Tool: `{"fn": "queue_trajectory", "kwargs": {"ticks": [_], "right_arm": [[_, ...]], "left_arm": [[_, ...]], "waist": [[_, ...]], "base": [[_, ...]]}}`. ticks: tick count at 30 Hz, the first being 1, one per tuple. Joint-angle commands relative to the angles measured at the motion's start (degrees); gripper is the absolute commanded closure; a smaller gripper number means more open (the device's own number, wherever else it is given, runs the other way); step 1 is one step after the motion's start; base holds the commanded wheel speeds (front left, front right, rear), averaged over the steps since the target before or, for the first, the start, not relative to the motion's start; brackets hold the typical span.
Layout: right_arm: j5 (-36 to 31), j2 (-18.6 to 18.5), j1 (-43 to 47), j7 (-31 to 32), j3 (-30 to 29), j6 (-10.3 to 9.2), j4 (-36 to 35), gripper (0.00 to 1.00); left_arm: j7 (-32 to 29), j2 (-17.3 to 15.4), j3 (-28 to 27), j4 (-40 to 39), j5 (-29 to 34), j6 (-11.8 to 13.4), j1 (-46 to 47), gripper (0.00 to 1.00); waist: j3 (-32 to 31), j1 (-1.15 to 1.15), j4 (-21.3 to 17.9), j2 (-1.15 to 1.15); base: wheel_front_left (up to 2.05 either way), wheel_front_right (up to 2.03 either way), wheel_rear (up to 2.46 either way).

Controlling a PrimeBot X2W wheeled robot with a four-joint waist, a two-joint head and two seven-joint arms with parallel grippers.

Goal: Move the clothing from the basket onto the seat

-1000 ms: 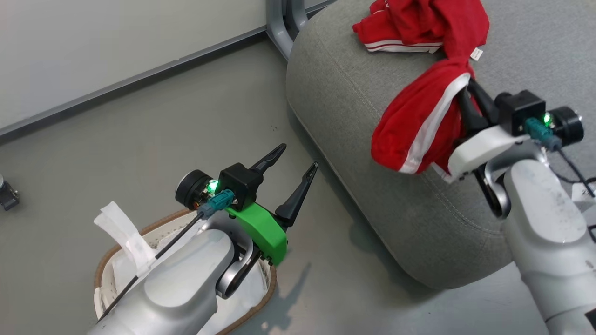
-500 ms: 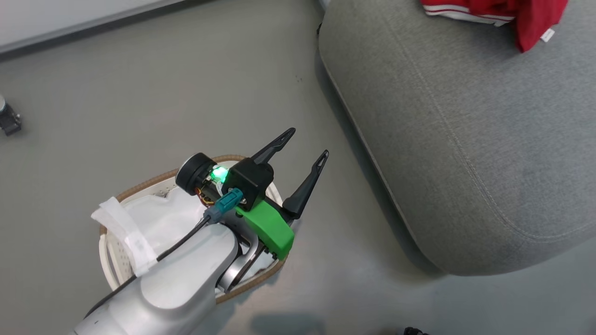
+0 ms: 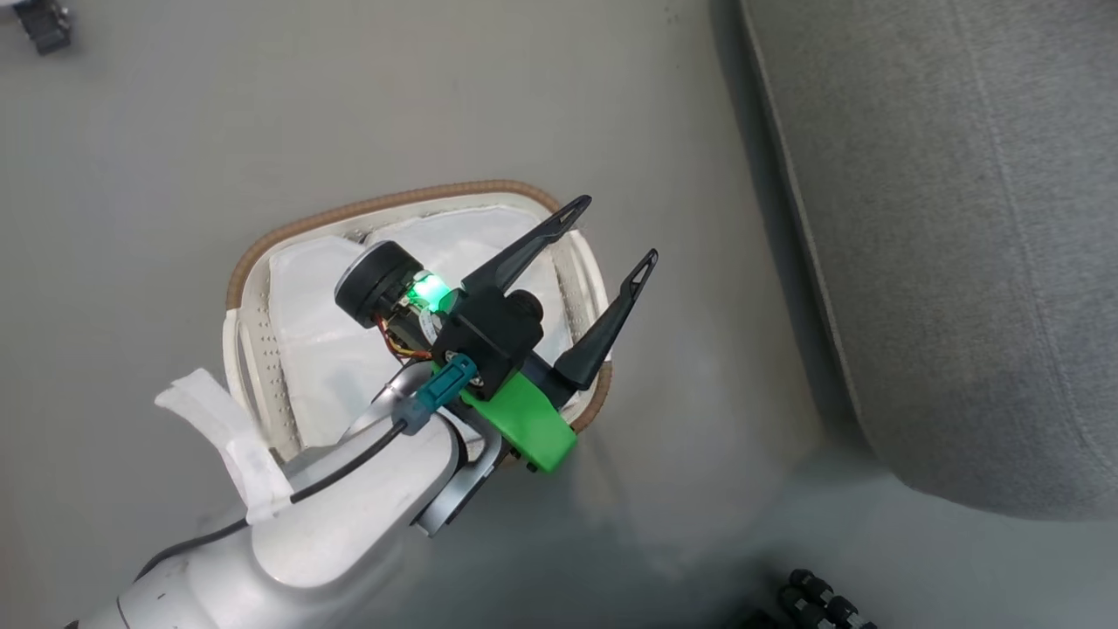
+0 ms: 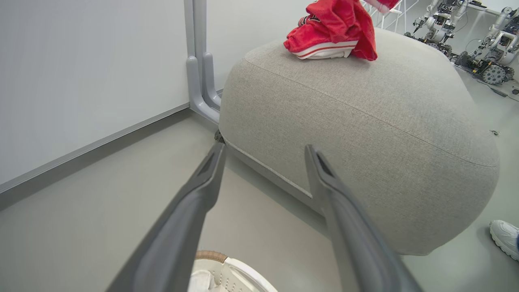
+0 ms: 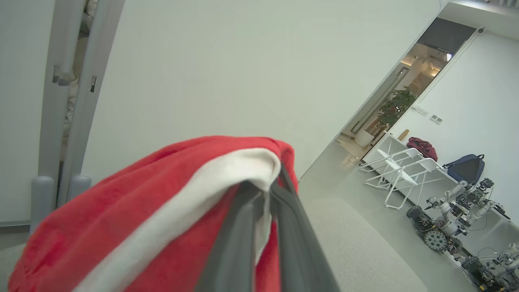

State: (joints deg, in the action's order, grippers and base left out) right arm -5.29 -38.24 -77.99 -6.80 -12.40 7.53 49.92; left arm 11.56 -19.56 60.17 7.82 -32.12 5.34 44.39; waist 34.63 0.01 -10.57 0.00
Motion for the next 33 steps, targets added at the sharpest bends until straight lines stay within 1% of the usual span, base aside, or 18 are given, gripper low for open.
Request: {"fn": "queue_trajectory", "kwargs": {"ticks": [1,6,10,11,12,13,14,17,21,28,33], "right_arm": [[-1.8,0.8,1.3,-0.3,-0.8,-0.08,1.1,1.00],[-6.1,4.7,4.5,-1.9,-5.1,-0.08,4.7,1.00],[-8.9,8.1,7.0,-2.6,-8.0,-0.07,7.1,1.00],[-9.6,8.7,7.3,-2.8,-8.6,-0.08,7.5,0.97],[-10.2,8.9,7.6,-3.0,-9.2,-0.08,7.7,0.85],[-10.8,9.3,8.0,-3.2,-9.8,-0.08,7.8,0.56],[-11.3,10.0,8.4,-3.6,-10.3,-0.08,8.0,0.00],[-12.2,11.4,8.9,-4.5,-11.0,-0.07,8.2,0.00],[-13.0,12.2,10.2,-5.9,-10.2,-0.08,8.9,0.00],[-12.1,13.0,13.2,-7.6,-5.7,-0.08,10.6,0.00],[-10.4,13.7,14.1,-8.2,-1.8,-0.08,11.0,0.00]], "left_arm": [[-0.3,-0.9,-0.2,-0.5,0.4,0.5,1.2,0.00],[-0.4,-1.5,-0.2,-1.8,1.0,1.2,1.3,0.00],[-0.5,-2.0,-0.4,-1.9,0.8,1.6,1.2,0.00],[-0.4,-2.1,-0.5,-1.8,0.6,1.6,1.2,0.00],[-0.3,-2.2,-0.5,-1.8,0.5,1.6,1.1,0.00],[-0.3,-2.3,-0.6,-1.7,0.3,1.6,0.9,0.00],[-0.2,-2.3,-0.6,-1.5,0.1,1.7,0.7,0.00],[0.1,-2.6,-0.6,-1.0,0.1,1.7,0.4,0.00],[0.8,-2.5,-1.3,-0.2,-0.8,2.0,-0.5,0.00],[2.6,-1.8,-3.5,2.3,-2.8,1.9,-2.6,0.00],[3.3,-2.1,-6.2,4.4,-4.1,2.2,-4.2,0.00]], "waist": [[5.4,-0.01,4.7,0.00],[6.6,-0.01,5.1,0.00],[6.5,-0.01,4.7,0.00],[6.3,-0.01,4.5,0.00],[6.0,-0.01,4.2,0.00],[5.7,-0.01,4.0,0.00],[5.3,-0.01,3.7,0.00],[4.2,-0.01,2.9,0.00],[2.2,-0.01,1.9,0.00],[-3.5,-0.01,0.8,0.00],[-8.3,-0.01,1.0,0.00]], "base": [[0.00,0.00,0.00],[0.00,0.00,0.00],[0.00,0.00,0.00],[0.00,0.00,0.00],[0.00,0.00,0.00],[0.00,0.00,0.00],[0.00,0.00,0.00],[0.00,0.00,0.00],[0.00,0.00,0.00],[0.00,0.00,0.00],[0.00,0.00,0.00]]}}
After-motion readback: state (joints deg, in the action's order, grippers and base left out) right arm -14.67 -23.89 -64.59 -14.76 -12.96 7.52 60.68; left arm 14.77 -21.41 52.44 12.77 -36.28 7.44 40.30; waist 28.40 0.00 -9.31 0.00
